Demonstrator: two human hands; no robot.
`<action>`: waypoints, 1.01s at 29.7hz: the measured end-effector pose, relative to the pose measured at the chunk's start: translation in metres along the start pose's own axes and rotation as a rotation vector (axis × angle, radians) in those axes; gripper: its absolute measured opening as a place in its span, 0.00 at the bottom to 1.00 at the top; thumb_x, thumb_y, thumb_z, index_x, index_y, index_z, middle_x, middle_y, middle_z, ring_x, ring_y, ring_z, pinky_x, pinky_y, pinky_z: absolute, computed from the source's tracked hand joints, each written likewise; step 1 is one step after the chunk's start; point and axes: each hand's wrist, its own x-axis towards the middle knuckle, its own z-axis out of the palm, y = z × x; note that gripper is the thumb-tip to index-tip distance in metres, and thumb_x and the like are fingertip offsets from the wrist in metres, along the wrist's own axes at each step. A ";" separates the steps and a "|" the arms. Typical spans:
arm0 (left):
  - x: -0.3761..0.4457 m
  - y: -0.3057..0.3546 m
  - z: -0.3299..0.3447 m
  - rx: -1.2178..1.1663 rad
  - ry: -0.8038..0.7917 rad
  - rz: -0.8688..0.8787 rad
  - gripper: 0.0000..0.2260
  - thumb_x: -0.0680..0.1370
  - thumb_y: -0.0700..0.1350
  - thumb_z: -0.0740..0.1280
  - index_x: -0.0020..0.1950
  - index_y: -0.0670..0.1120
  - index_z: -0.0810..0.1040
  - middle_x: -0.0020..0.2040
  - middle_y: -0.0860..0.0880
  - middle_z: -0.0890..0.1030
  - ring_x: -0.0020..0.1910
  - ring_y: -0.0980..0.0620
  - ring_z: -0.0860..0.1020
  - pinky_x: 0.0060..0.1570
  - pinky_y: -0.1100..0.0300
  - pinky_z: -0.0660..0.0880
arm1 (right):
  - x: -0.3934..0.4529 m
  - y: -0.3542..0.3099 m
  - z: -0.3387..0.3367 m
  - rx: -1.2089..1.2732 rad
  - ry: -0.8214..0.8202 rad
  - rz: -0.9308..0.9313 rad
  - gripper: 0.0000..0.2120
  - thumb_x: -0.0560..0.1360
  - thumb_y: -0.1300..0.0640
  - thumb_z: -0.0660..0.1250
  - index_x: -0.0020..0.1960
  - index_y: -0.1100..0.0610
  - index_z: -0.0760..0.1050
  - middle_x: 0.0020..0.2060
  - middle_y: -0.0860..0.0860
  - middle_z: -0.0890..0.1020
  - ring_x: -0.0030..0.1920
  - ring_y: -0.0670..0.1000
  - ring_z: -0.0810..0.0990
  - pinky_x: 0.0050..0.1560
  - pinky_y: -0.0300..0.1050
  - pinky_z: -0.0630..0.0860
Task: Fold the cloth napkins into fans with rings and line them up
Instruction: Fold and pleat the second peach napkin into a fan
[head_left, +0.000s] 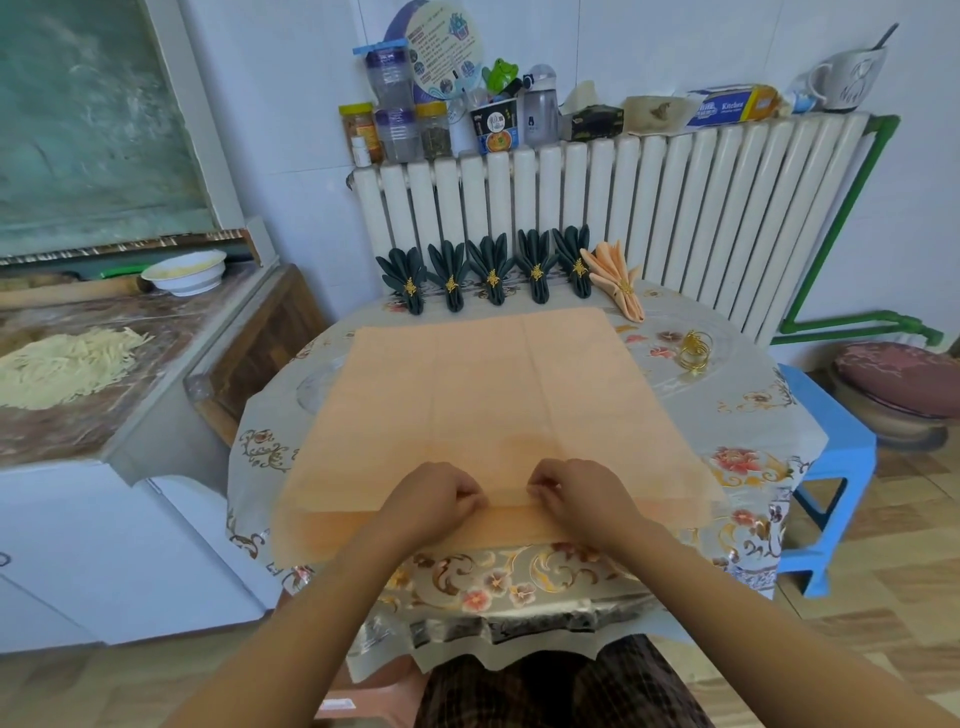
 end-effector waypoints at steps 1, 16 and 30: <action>0.001 -0.002 -0.005 0.019 -0.009 -0.018 0.10 0.80 0.48 0.64 0.55 0.48 0.84 0.52 0.52 0.84 0.49 0.53 0.79 0.51 0.58 0.75 | 0.001 0.001 -0.002 -0.023 -0.018 0.005 0.09 0.78 0.52 0.61 0.54 0.52 0.77 0.48 0.50 0.82 0.51 0.53 0.78 0.45 0.43 0.69; -0.013 0.004 -0.052 0.053 -0.367 0.120 0.16 0.80 0.52 0.62 0.41 0.42 0.75 0.36 0.48 0.71 0.33 0.54 0.66 0.34 0.59 0.60 | -0.005 0.006 -0.093 -0.069 -0.515 0.044 0.07 0.77 0.50 0.64 0.39 0.45 0.73 0.41 0.40 0.74 0.47 0.47 0.73 0.40 0.38 0.66; 0.059 -0.050 -0.047 0.290 0.044 -0.231 0.10 0.81 0.50 0.61 0.56 0.47 0.77 0.55 0.47 0.79 0.54 0.47 0.76 0.46 0.57 0.69 | 0.098 0.042 -0.038 -0.339 -0.120 0.020 0.09 0.80 0.53 0.59 0.55 0.51 0.76 0.52 0.49 0.81 0.53 0.52 0.77 0.50 0.43 0.66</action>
